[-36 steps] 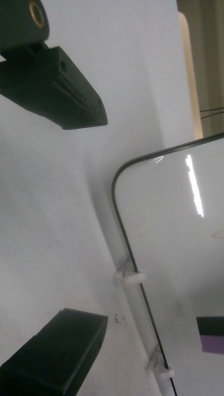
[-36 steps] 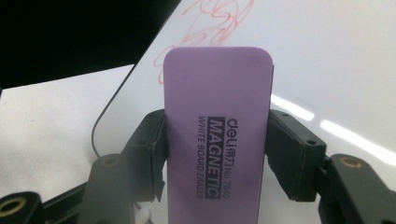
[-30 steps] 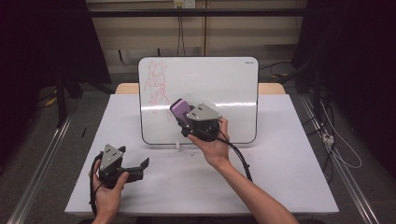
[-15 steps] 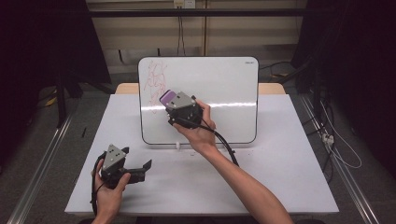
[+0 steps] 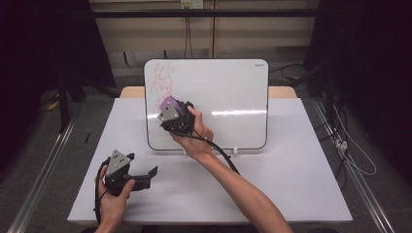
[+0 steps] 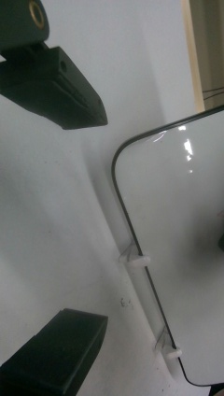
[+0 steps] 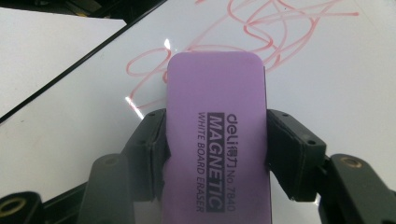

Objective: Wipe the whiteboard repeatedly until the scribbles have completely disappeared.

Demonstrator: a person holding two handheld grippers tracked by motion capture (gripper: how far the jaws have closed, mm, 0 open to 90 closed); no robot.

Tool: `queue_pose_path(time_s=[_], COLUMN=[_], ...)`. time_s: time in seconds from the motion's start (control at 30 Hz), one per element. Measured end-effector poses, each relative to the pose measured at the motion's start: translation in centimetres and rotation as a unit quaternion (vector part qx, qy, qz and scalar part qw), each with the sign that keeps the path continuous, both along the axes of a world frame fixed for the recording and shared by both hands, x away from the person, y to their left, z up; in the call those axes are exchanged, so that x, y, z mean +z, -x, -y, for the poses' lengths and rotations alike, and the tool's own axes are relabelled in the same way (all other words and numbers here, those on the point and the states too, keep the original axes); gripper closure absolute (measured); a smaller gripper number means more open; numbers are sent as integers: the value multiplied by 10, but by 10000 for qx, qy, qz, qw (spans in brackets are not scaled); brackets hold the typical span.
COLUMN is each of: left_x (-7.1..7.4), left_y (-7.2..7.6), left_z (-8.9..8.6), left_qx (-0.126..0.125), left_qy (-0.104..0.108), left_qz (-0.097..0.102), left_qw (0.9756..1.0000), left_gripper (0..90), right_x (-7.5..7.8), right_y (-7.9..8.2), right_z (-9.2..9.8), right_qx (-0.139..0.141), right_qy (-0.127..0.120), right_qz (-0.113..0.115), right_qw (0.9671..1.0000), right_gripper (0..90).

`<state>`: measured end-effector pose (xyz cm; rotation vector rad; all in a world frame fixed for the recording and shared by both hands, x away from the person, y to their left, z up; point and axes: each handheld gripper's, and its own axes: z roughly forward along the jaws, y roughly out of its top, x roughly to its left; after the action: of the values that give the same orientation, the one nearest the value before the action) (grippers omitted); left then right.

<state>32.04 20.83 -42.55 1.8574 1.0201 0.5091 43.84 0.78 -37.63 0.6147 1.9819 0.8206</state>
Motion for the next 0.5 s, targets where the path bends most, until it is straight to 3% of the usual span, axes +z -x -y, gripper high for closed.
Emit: queue_pose_path(time_s=[0.13, 0.23, 0.33, 0.47, 0.5], left_x=[0, -1, -2, -1, -1], left_y=[-1, -2, -2, -2, -2], left_z=[-1, -1, 0, -2, -2], left_qx=[32, -4, -6, 29, 38], left_qy=[-35, 73, 25, 26, 45], left_qz=[-16, -142, -142, -121, -123], left_qw=[10000, 9999, 9999, 9999, 9999], left_gripper=[51, 51, 53, 53, 53], right_x=[0, -8, -15, -15, -13], right_y=[1, 6, 13, 11, 9], right_z=[0, -7, -15, -15, -12], right_qx=[22, 166, 324, 362, 316], right_qy=[35, 48, 104, 91, 74], right_qz=[11, -63, -133, -120, -21], right_qw=[10000, 9998, 9993, 9992, 9995], right_gripper=[415, 415, 415, 415, 415])
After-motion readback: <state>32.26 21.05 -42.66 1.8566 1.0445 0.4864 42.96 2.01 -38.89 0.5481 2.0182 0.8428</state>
